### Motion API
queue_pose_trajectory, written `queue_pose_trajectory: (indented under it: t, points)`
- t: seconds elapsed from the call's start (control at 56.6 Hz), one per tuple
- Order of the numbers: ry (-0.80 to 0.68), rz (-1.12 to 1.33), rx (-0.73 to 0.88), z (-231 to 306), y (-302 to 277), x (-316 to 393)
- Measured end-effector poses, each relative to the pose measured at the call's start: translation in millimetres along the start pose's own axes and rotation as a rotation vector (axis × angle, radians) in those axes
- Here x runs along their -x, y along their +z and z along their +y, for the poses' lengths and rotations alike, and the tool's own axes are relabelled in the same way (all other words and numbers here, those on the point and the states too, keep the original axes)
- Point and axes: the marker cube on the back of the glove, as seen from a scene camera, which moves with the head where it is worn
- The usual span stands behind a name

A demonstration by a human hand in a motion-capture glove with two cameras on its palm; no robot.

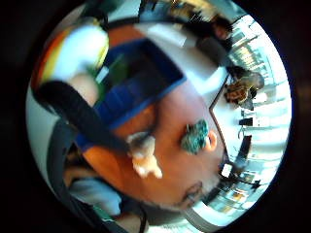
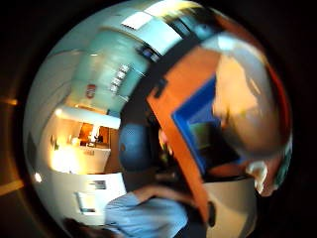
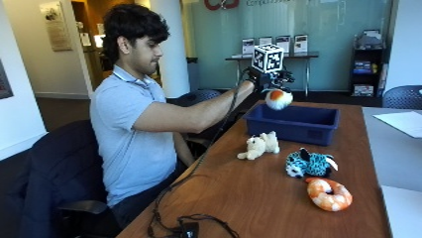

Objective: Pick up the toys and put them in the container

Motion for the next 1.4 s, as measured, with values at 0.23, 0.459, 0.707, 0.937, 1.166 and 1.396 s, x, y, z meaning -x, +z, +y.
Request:
queue_pose_trajectory:
  t: [0.23,0.459,0.707,0.937,1.166,1.396]
  points:
    - [0.162,0.066,-0.082,19,-10,-78]
    - [0.551,0.098,0.045,47,9,-224]
    - [0.658,0.107,0.425,86,90,-303]
    - [0.657,0.205,0.206,76,115,-307]
    - [0.586,-0.038,-0.079,59,51,-287]
    - [0.34,-0.238,-0.209,9,-6,-168]
